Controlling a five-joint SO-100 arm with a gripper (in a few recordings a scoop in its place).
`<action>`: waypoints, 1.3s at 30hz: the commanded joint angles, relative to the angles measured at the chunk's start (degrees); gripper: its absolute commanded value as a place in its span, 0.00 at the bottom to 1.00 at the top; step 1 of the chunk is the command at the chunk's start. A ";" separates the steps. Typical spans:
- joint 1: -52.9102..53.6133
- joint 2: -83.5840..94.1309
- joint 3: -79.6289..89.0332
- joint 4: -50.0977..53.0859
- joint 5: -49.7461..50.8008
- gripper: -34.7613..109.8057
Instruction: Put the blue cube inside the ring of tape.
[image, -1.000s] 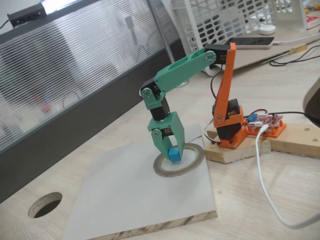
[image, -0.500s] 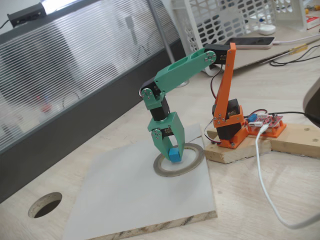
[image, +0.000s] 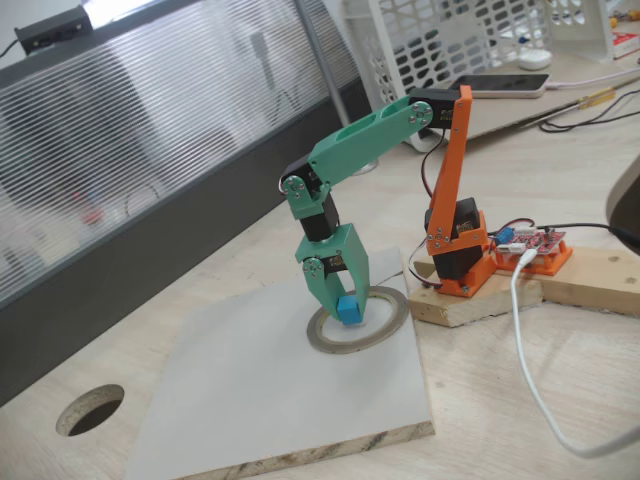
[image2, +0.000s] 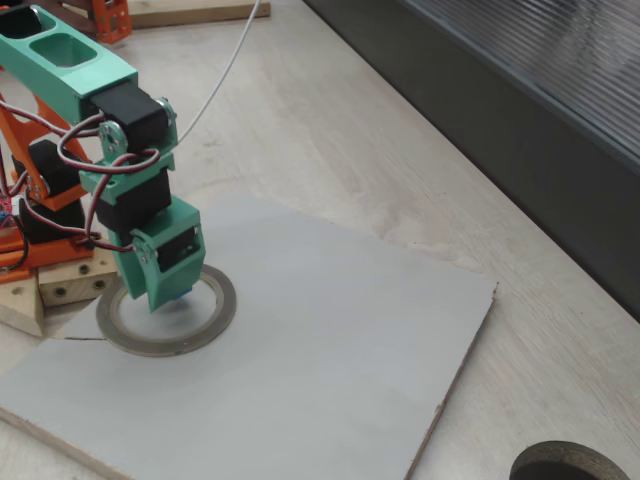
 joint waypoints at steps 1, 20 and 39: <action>0.62 1.41 0.53 0.70 0.35 0.35; 0.18 -9.05 -0.35 0.53 0.26 0.35; 0.35 -9.05 -0.35 1.32 0.79 0.57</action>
